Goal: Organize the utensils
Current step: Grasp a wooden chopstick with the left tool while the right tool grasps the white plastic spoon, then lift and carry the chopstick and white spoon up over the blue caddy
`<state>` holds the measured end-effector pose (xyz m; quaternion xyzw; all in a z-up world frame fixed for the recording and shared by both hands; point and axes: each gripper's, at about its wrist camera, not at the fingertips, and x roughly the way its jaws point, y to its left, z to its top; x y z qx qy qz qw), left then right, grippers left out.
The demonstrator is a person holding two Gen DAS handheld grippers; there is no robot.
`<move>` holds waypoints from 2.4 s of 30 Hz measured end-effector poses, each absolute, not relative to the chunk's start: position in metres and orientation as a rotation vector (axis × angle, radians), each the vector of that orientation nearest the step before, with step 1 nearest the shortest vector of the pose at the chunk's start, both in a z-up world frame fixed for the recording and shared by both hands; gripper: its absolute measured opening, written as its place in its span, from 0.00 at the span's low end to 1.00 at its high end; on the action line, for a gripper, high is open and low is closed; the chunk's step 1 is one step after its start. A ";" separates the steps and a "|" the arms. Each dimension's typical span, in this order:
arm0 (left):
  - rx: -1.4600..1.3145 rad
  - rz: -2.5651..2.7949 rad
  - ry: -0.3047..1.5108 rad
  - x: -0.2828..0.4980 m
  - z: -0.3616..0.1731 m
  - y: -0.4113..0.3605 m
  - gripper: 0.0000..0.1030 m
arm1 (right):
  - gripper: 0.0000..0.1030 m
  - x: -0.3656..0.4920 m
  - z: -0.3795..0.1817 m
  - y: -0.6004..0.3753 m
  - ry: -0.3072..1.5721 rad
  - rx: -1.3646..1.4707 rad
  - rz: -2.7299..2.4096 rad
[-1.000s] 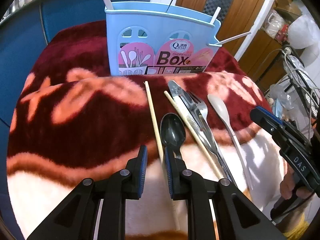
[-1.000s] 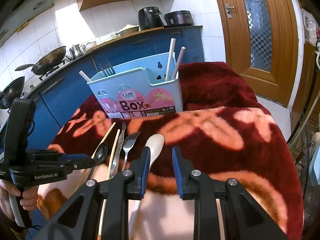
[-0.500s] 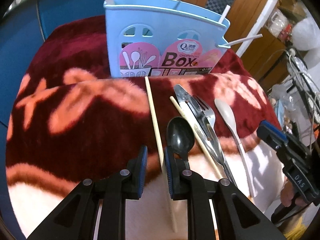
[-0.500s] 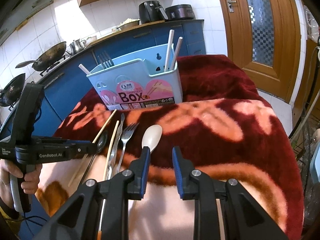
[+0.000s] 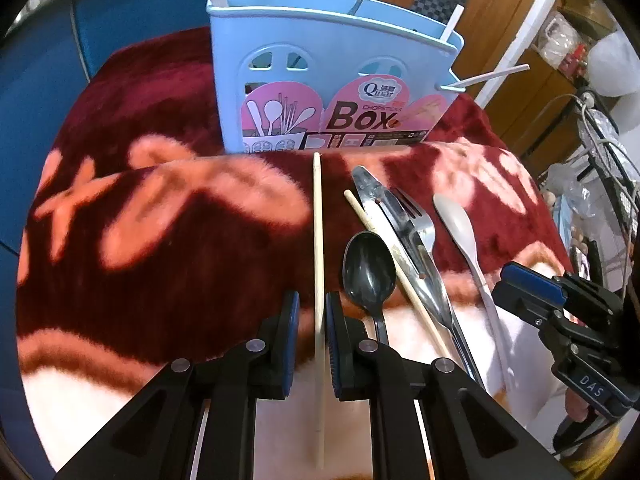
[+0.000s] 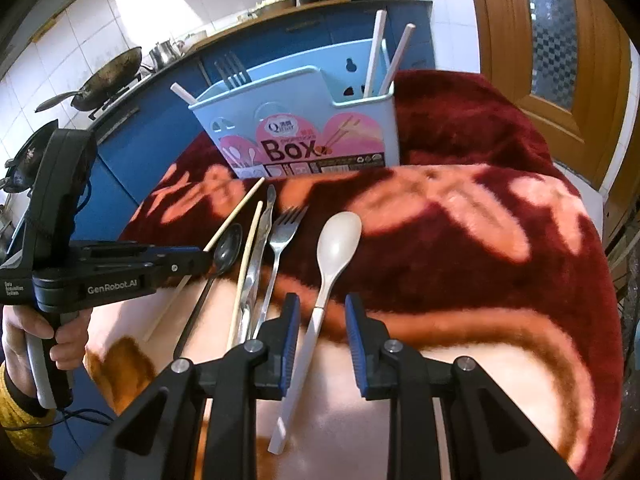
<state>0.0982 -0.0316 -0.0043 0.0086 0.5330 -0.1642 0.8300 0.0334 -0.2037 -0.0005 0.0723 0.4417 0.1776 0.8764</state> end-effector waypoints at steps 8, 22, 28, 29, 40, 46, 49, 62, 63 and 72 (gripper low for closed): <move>0.038 -0.354 1.117 0.100 -0.006 -0.035 0.13 | 0.25 0.044 -0.006 -0.190 1.003 0.117 0.376; 0.049 -0.333 1.143 0.072 -0.009 -0.020 0.04 | 0.08 0.049 -0.007 -0.195 1.110 0.119 0.354; 0.092 -0.339 1.155 0.067 -0.009 -0.022 0.04 | 0.09 0.049 -0.005 -0.190 1.146 0.068 0.360; 0.091 -0.342 1.157 0.068 -0.009 -0.023 0.04 | 0.09 0.051 -0.004 -0.189 1.150 0.064 0.363; 0.088 -0.359 1.181 0.089 -0.007 -0.025 0.06 | 0.11 0.071 -0.006 -0.173 1.194 -0.004 0.380; 0.088 -0.383 1.195 0.100 -0.008 -0.026 0.06 | 0.11 0.083 -0.008 -0.173 1.231 0.007 0.408; 0.075 -0.391 1.186 0.102 -0.007 -0.023 0.04 | 0.11 0.085 -0.009 -0.175 1.227 0.029 0.421; -0.102 -0.452 0.942 0.068 0.018 0.006 0.04 | 0.10 0.057 -0.007 -0.202 0.992 0.270 0.440; -0.113 -0.454 0.899 0.062 0.024 0.008 0.04 | 0.10 0.051 -0.004 -0.207 0.966 0.280 0.442; -0.146 -0.424 0.659 0.057 0.063 0.006 0.04 | 0.10 0.023 0.026 -0.211 0.675 0.296 0.436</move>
